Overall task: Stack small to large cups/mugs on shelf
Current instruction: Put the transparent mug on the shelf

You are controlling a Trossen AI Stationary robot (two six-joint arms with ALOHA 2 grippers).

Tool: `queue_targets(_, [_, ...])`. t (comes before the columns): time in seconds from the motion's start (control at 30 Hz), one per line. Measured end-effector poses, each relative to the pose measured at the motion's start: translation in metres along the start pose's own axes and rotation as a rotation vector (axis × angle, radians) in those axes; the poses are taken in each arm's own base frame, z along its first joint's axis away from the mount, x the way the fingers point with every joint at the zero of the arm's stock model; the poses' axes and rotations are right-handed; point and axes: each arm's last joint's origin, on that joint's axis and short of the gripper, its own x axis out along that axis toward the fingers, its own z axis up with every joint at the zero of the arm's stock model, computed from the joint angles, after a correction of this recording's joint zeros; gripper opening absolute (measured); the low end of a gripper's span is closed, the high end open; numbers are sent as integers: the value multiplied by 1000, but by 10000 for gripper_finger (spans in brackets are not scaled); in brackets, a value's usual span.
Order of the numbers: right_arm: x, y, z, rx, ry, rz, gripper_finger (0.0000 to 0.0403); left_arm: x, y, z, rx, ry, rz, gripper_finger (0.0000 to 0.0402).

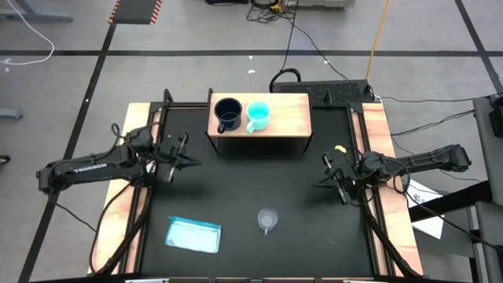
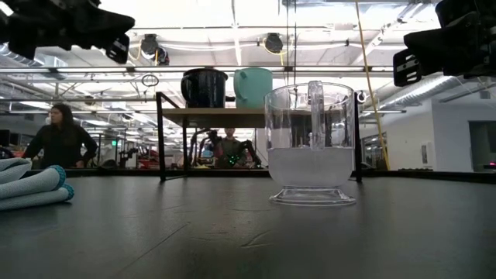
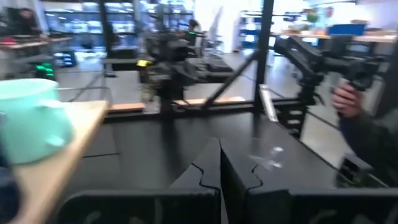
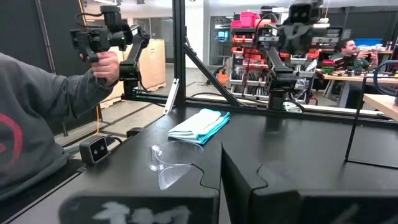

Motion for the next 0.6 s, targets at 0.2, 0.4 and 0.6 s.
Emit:
queue_targets(0.2, [0, 0, 0, 0, 0, 0, 0, 6, -16, -12, 19, 6, -127, 0])
queue_targets(0.4, [0, 0, 0, 0, 0, 0, 0, 9, -25, -23, 76, 79, -130, 0])
queue_targets(0.6, [0, 0, 0, 3, 0, 0, 0, 5, -26, -30, 130, 166, 8, 0])
